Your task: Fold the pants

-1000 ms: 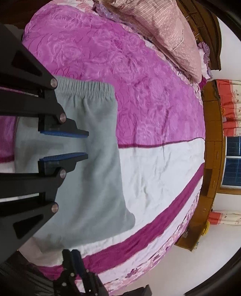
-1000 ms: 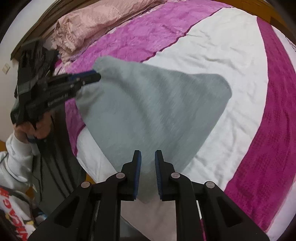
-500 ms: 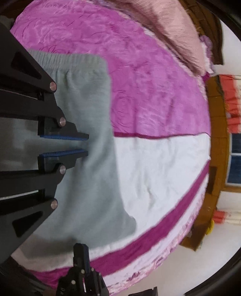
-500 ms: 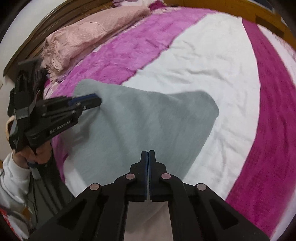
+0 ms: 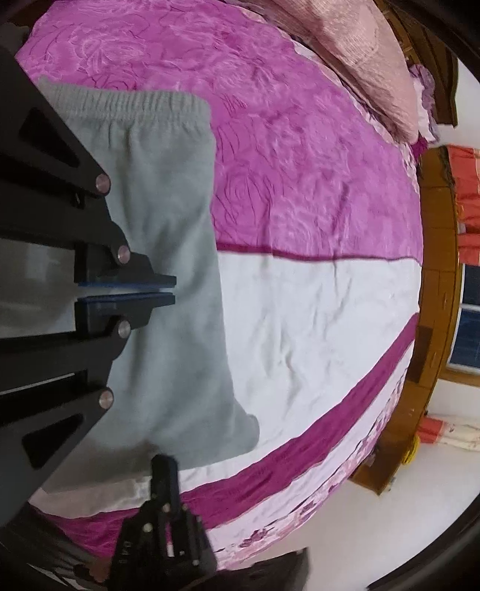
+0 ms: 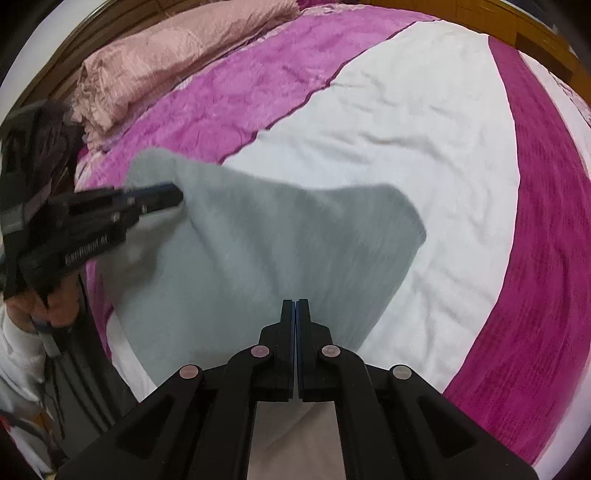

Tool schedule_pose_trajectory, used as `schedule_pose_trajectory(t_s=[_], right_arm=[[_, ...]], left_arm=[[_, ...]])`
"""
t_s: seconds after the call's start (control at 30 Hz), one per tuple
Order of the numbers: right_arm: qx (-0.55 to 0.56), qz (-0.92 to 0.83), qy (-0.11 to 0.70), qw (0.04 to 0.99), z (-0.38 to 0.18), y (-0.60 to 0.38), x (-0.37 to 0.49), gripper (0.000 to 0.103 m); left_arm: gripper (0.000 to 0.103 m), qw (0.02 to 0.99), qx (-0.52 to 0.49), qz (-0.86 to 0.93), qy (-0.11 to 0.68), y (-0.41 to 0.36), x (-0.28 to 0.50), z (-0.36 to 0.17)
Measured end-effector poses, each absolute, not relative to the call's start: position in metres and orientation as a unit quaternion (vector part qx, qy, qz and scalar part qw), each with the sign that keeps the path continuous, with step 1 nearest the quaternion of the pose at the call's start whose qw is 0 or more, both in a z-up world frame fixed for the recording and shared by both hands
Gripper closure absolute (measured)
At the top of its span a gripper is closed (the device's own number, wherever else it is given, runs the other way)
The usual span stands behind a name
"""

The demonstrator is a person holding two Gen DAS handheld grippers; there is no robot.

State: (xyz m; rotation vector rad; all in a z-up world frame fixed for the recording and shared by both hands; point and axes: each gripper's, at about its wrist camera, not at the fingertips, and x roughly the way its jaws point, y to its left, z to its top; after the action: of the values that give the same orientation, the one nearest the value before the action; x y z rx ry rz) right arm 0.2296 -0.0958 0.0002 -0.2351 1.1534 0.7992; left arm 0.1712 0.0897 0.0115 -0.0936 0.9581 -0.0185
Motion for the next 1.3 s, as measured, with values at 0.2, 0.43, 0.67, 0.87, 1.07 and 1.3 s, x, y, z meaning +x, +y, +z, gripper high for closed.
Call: schedule_pose_trajectory(t_s=[0.2,0.43,0.67,0.87,1.07,1.3], right_arm=[[-0.107,0.359,0.535,0.757,-0.023,-0.094,0.247,0.103],[-0.089,0.358,0.531,0.763,-0.014,-0.101,0.245,0.103],[-0.051,0.357,0.521,0.774,0.002,-0.122,0.243,0.103],[0.009,0.339,0.53,0.777,-0.016,-0.133,0.265,0.103],[0.068,0.355,0.517,0.776,-0.023,-0.13,0.287,0.103],[0.055,0.322,0.52,0.789,-0.039,-0.13,0.302,0.103]], left_arm=[[0.101,0.873,-0.041,-0.008,0.485,0.087,0.183,-0.02],[0.101,0.876,-0.039,-0.011,0.48,0.086,0.178,-0.005],[0.101,0.879,-0.035,-0.021,0.475,0.076,0.176,-0.002],[0.101,0.875,-0.037,-0.019,0.483,0.076,0.18,-0.01],[0.101,0.888,-0.037,-0.027,0.457,0.074,0.187,0.002],[0.101,0.881,-0.032,-0.022,0.472,0.073,0.199,-0.016]])
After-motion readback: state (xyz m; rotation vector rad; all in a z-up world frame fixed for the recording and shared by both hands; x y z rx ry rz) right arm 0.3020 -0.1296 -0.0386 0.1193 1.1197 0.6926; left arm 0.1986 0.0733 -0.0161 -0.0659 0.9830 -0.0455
